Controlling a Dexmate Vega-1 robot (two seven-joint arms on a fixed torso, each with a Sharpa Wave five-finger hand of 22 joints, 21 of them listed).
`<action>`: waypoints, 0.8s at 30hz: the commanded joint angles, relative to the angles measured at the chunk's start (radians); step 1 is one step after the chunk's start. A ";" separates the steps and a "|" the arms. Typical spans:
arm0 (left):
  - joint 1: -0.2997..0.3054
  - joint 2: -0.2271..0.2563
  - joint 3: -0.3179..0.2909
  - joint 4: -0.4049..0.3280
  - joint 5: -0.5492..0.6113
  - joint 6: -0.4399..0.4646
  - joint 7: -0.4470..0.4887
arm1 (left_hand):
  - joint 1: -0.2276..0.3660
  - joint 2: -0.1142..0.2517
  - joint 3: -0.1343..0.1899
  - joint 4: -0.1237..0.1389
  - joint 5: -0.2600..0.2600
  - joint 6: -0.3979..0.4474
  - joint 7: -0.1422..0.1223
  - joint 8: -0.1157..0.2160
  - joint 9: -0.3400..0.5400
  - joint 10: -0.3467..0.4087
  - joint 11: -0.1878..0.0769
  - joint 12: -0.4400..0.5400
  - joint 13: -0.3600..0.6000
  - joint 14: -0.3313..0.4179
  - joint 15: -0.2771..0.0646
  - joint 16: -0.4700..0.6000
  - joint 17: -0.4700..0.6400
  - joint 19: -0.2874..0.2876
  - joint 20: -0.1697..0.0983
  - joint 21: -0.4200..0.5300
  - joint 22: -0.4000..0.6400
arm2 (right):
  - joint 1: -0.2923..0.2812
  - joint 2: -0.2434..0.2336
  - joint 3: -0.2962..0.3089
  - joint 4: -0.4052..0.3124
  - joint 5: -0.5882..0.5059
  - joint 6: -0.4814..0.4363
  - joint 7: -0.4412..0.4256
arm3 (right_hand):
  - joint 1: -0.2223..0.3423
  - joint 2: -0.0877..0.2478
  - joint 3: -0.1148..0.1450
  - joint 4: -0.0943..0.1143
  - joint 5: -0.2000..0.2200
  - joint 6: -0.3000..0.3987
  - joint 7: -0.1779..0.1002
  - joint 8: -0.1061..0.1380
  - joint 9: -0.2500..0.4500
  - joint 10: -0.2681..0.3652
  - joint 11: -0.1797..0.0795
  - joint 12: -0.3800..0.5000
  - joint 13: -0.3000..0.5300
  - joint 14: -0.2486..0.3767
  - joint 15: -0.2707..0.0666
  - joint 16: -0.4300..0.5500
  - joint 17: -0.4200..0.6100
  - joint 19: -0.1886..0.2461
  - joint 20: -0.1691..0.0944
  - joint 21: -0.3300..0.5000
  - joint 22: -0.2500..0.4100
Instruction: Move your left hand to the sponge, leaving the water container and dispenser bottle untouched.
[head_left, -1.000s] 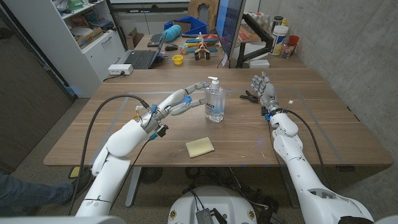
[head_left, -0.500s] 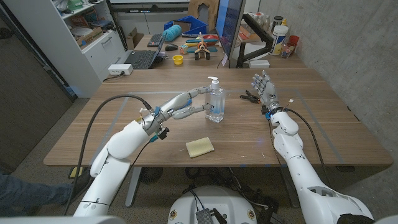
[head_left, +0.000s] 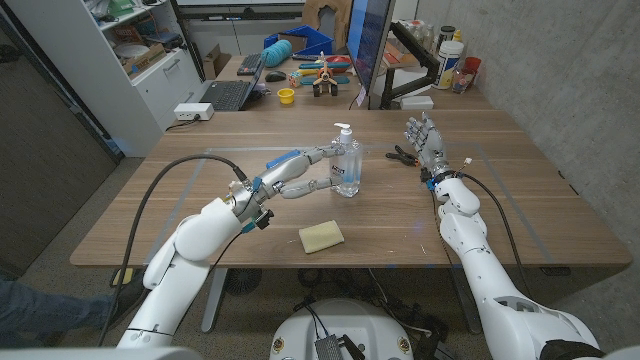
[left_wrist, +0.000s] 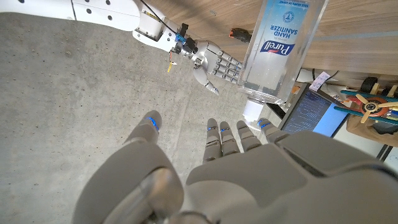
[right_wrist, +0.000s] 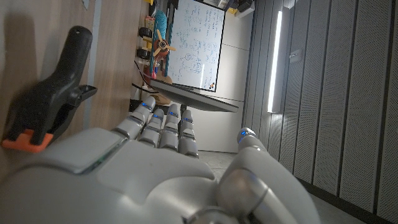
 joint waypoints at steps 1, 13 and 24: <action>0.020 0.015 0.009 -0.010 0.073 -0.011 0.024 | 0.012 -0.002 -0.001 -0.007 -0.003 0.011 0.002 0.010 0.005 0.004 -0.010 0.004 0.005 0.008 0.000 0.005 0.003 -0.002 0.006 0.004 0.005 | 0.008 0.006 0.004 0.007 0.000 0.008 0.001 | -0.005 0.006 0.004 -0.005 0.003 0.009 -0.003 -0.004 0.002 0.010 -0.003 0.001 0.003 0.006 0.004 0.000 0.004 0.008 0.002 -0.004 0.003; 0.031 0.029 0.018 -0.020 0.130 -0.010 0.044 | 0.017 -0.003 -0.001 -0.010 -0.004 0.012 0.000 0.009 0.005 0.005 -0.010 0.004 0.005 0.010 0.001 0.005 0.004 -0.002 0.007 0.005 0.006 | 0.005 0.007 0.002 0.001 -0.002 0.002 0.000 | -0.006 0.007 0.004 -0.006 0.003 0.011 -0.003 -0.004 0.002 0.009 -0.004 0.001 0.003 0.007 0.003 0.000 0.004 0.010 0.002 -0.007 0.003; 0.042 0.041 0.020 -0.030 0.176 -0.017 0.068 | 0.020 -0.003 -0.002 -0.011 -0.006 0.011 0.000 0.007 0.005 0.005 -0.010 0.003 0.006 0.014 0.004 0.006 0.004 -0.001 0.007 0.005 0.006 | 0.002 0.007 0.001 -0.011 -0.001 0.001 -0.006 | -0.006 0.007 0.003 -0.007 0.003 0.011 -0.003 -0.004 0.002 0.010 -0.005 0.001 0.003 0.007 0.002 -0.001 0.004 0.011 0.002 -0.010 0.004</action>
